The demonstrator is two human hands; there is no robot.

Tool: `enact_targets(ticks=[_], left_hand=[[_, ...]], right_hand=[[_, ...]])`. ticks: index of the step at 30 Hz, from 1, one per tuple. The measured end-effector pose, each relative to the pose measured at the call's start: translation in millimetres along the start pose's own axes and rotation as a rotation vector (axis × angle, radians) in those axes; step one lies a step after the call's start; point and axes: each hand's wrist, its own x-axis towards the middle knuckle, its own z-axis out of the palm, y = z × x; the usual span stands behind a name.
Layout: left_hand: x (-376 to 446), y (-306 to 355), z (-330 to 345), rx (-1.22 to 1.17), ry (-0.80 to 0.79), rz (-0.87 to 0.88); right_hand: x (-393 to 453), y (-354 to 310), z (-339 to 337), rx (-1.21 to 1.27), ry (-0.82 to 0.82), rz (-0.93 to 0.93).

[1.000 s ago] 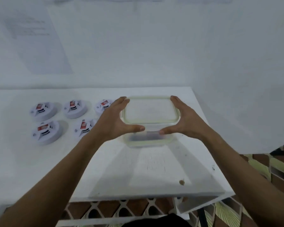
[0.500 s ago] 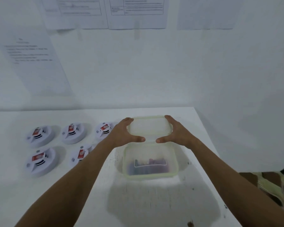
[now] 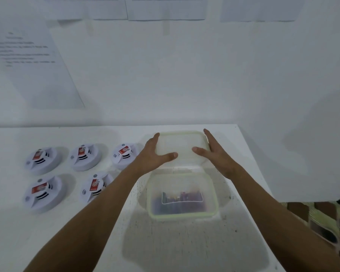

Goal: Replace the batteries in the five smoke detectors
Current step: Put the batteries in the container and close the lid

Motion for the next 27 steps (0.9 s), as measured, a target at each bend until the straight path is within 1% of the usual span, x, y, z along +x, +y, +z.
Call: enact_targets(ticks=[3, 6, 8, 10, 13, 15, 17, 19, 23, 27], left_hand=[[2.7, -2.4, 5.9, -0.032, -0.007, -0.040], [4.2, -2.9, 7.0, 0.015, -0.010, -0.033], [5.0, 0.9, 0.8, 0.125, -0.004, 0.005], [8.2, 10.3, -10.1, 0.278, -0.034, 0.057], [22.8, 23.9, -23.0, 0.521, -0.171, 0.103], [33.3, 31.2, -26.1, 0.590, -0.255, 0.105], [39.8, 36.0, -25.5, 0.628, -0.307, 0.095], [43.1, 35.9, -23.3, 0.652, -0.318, 0.096], [42.1, 27.8, -15.8, 0.598, -0.270, 0.147], [42.9, 26.2, -12.6, 0.621, -0.259, 0.178]], right_hand=[[1.4, 5.9, 4.2, -0.023, 0.005, 0.018], [2.3, 10.8, 2.7, -0.114, -0.003, 0.022], [4.2, 9.1, -3.4, -0.239, -0.003, -0.005], [8.5, -0.6, -10.7, -0.345, -0.017, -0.050], [21.9, -20.2, -16.2, -0.467, -0.112, -0.061], [31.9, -28.6, -13.9, -0.544, -0.194, -0.033], [39.8, -29.7, -11.5, -0.598, -0.239, -0.018], [43.2, -27.6, -10.1, -0.627, -0.247, -0.026], [44.0, -20.7, -9.4, -0.591, -0.229, -0.057], [45.8, -17.1, -7.9, -0.583, -0.222, -0.071]])
